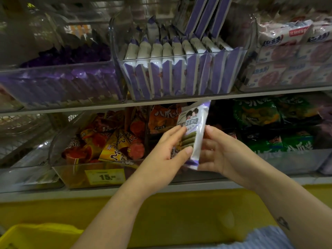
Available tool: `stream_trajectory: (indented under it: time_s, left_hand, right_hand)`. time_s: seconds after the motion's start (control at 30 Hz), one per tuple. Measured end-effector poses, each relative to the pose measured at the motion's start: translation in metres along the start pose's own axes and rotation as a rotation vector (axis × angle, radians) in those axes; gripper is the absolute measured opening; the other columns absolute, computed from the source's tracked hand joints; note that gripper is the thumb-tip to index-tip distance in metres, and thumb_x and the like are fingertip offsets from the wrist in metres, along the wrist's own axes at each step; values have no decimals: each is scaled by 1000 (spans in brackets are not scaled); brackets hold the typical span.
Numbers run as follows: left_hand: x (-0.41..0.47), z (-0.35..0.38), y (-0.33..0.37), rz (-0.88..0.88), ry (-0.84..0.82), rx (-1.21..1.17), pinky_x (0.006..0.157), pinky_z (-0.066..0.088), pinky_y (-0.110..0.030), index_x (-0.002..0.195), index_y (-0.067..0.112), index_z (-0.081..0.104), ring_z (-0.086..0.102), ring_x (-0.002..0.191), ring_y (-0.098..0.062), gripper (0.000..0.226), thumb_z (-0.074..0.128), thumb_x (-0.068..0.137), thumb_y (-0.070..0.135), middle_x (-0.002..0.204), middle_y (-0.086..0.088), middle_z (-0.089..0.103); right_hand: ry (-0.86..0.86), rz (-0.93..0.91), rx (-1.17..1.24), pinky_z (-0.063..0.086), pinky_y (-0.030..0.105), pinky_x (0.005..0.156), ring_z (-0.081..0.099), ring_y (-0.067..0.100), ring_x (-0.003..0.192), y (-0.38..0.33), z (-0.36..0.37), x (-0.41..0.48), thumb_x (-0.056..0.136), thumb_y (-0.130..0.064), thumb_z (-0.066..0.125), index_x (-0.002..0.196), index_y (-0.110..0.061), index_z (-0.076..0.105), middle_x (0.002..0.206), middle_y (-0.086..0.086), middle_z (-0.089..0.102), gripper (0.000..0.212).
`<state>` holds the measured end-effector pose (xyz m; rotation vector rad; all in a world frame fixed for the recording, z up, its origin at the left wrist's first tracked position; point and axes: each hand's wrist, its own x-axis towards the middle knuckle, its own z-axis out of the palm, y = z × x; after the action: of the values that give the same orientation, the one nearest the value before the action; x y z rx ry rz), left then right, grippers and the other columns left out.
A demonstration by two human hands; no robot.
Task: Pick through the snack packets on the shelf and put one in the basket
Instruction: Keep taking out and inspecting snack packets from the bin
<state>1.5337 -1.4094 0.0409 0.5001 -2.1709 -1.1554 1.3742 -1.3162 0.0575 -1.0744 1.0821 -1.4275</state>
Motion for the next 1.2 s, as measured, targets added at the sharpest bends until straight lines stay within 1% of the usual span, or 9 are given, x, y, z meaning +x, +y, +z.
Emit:
stream_trajectory:
  time_s: [0.07, 0.13, 0.27, 0.47, 0.6, 0.8, 0.9, 1.03, 1.2]
  left_hand:
    - [0, 2, 0, -23, -6, -150, 95, 47, -16, 147, 45, 25, 39, 126, 17, 73, 59, 85, 61, 147, 29, 27]
    - [0, 3, 0, -50, -26, -205, 95, 51, -25, 148, 52, 20, 47, 125, 7, 79, 60, 81, 63, 149, 24, 31]
    - [0, 1, 0, -100, -20, -421, 102, 48, -51, 149, 46, 25, 52, 130, -21, 72, 59, 90, 20, 149, 6, 45]
    - [0, -5, 5, -129, -175, -821, 93, 54, -47, 145, 29, 37, 61, 120, -33, 68, 51, 87, -3, 135, -10, 60]
    - [1, -10, 0, -164, -115, -707, 89, 57, -46, 135, 36, 44, 64, 115, -27, 62, 50, 92, -9, 126, -4, 67]
    - [4, -14, -8, -95, 56, -541, 81, 59, -36, 126, 41, 52, 68, 107, -15, 52, 66, 79, 22, 111, 8, 71]
    - [4, -17, -11, -80, 83, -549, 86, 58, -41, 119, 46, 57, 67, 110, -18, 49, 66, 78, 22, 113, 5, 70]
    - [4, -20, -14, -92, 95, -550, 93, 54, -46, 129, 47, 49, 64, 115, -18, 56, 60, 88, 10, 117, 4, 69]
    - [4, -24, -10, -115, 78, -709, 81, 57, -50, 138, 41, 43, 65, 114, -27, 61, 59, 85, 14, 124, -5, 67]
  right_hand:
    - [9, -29, -65, 60, 35, 76, 70, 27, 102, 2, 2, 1, 101, -31, 42, 129, -30, 55, 116, 8, 70, 32]
    - [49, -66, -154, 59, 29, 74, 70, 19, 100, 4, 1, 3, 99, -22, 48, 126, -34, 56, 113, 5, 70, 30]
    - [134, -138, -302, 57, 22, 71, 70, 8, 94, 8, 0, 6, 90, -8, 62, 116, -35, 59, 109, 4, 64, 37]
    - [253, -88, -239, 61, 34, 75, 69, 15, 100, 10, -6, 11, 80, -27, 68, 140, -25, 40, 119, -2, 67, 66]
    - [154, -90, -276, 61, 34, 70, 72, 13, 93, 11, -7, 9, 88, -17, 64, 129, -36, 41, 96, -8, 74, 51]
    - [53, -172, -432, 61, 35, 71, 71, 14, 96, 12, -4, 6, 87, -13, 67, 128, -59, 31, 98, -2, 70, 71]
    - [50, -207, -529, 62, 38, 73, 71, 14, 96, 10, -1, 4, 86, -17, 69, 132, -63, 25, 101, -1, 68, 80]
    - [55, -260, -639, 62, 37, 72, 70, 13, 96, 8, 2, 3, 85, -20, 72, 136, -64, 19, 103, -4, 67, 86]
    - [-3, -231, -502, 60, 30, 74, 70, 15, 99, 1, 4, -1, 75, -34, 72, 135, -64, 23, 103, -10, 70, 83]
